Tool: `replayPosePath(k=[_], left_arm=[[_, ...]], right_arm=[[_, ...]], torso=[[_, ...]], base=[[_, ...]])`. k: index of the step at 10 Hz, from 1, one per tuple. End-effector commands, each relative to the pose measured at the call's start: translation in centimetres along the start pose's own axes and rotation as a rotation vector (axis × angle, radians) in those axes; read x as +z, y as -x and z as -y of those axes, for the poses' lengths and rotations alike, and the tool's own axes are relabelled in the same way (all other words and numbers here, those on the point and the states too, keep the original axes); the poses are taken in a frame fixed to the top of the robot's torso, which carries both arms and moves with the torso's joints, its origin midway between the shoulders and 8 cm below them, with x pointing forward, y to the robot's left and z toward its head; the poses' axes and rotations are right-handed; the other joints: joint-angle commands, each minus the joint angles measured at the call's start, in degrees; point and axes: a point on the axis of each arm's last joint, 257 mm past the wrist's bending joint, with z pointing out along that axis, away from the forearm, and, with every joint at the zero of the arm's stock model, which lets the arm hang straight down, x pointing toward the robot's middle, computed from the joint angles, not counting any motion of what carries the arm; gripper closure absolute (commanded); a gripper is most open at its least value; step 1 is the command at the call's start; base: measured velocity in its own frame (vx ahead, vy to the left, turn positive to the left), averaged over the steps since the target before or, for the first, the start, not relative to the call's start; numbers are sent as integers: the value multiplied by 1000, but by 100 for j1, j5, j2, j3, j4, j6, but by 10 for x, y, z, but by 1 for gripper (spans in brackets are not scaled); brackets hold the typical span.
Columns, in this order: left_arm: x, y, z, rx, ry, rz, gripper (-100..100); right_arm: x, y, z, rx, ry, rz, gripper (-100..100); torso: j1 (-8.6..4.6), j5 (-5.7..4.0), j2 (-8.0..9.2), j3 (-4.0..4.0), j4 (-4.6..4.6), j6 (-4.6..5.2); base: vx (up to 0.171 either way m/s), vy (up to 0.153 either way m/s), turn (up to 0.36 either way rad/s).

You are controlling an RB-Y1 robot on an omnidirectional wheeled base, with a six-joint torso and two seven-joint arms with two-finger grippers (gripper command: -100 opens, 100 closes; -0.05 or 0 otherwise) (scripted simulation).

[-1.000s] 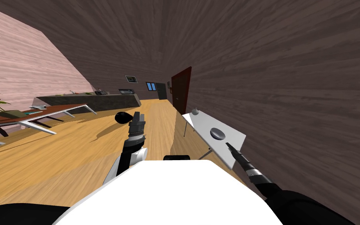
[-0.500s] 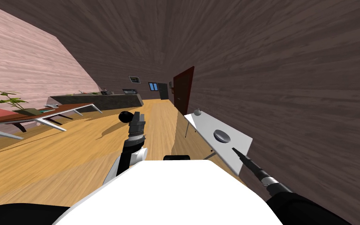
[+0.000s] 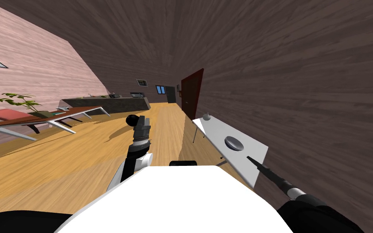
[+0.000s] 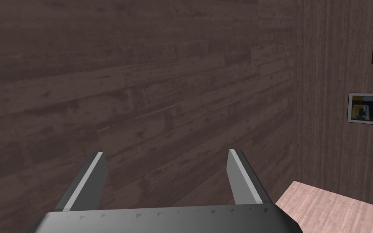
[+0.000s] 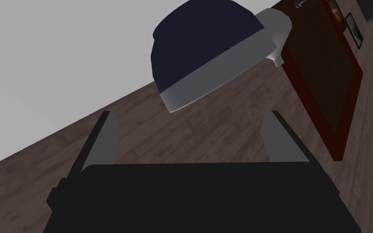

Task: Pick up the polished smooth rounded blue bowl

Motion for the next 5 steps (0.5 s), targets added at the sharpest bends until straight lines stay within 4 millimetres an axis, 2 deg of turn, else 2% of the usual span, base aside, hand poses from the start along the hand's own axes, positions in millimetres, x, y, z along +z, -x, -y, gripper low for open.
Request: replayPosePath(k=[1, 2, 3, 4, 5], left_arm=[[0, 0, 0, 0, 0, 0, 0], [0, 0, 0, 0, 0, 0, 0], [0, 0, 0, 0, 0, 0, 0], [0, 0, 0, 0, 0, 0, 0], [0, 0, 0, 0, 0, 0, 0]], right_arm=[[-1, 6, 8, -38, -19, -28, -100], [-13, 11, 28, -66, -70, -54, -100], [-8, 16, 25, -88, -64, -68, -100], [-20, 22, 44, -117, -114, -94, -100], [-15, 26, 39, -138, -105, -108, -100]], torso=[[0, 0, 0, 0, 0, 0], [1, -1, 0, 0, 0, 1], [3, 0, 1, 0, 0, 0], [1, 0, 3, 1, 1, 2], [2, 0, 2, 1, 0, 0]], base=[[31, 40, 49], [26, 52, 101], [21, 37, 43], [27, 43, 87], [28, 41, 57]])
